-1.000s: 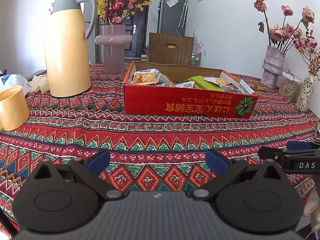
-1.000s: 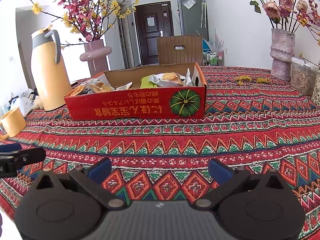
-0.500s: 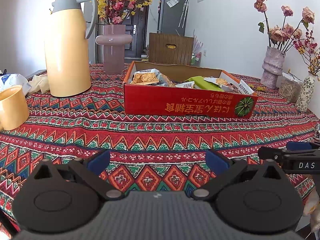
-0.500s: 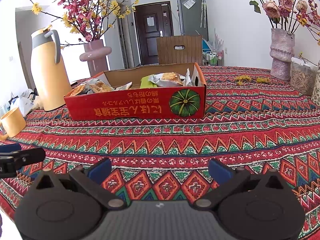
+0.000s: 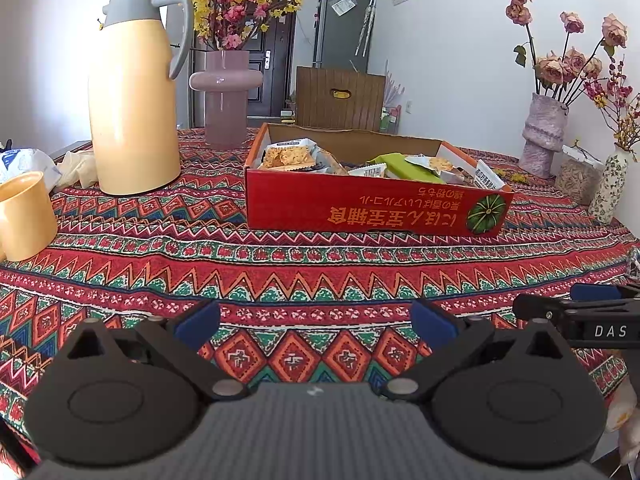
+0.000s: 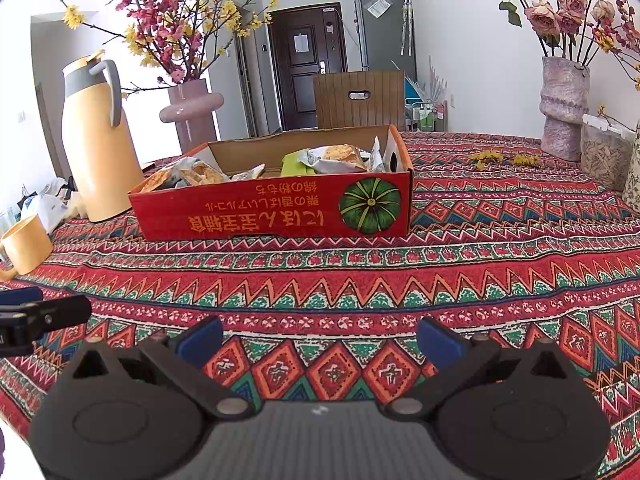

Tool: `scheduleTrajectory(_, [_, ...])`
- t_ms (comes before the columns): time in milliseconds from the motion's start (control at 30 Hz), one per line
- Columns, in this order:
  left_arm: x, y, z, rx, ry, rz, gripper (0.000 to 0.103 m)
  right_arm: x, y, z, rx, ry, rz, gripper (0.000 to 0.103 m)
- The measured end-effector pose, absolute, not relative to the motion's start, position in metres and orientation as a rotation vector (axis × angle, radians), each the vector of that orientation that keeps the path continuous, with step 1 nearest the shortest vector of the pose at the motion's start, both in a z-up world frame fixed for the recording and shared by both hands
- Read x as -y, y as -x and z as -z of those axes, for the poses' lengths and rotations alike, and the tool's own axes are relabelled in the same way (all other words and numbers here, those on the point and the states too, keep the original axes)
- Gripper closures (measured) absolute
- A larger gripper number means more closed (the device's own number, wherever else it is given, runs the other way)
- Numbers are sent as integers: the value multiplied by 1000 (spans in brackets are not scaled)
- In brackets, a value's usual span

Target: Organize snacks

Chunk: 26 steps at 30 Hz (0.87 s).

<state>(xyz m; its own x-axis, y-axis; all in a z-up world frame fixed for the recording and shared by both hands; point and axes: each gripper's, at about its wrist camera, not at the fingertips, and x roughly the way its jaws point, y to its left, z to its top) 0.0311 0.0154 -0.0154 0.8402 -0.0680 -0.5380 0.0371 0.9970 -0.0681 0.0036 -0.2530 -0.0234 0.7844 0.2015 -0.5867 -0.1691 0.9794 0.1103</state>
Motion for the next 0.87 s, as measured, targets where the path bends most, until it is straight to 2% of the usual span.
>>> scheduleTrajectory(867, [-16,-30,17,-564,56,71,0,253,-3,25,-643,-53,-198,0])
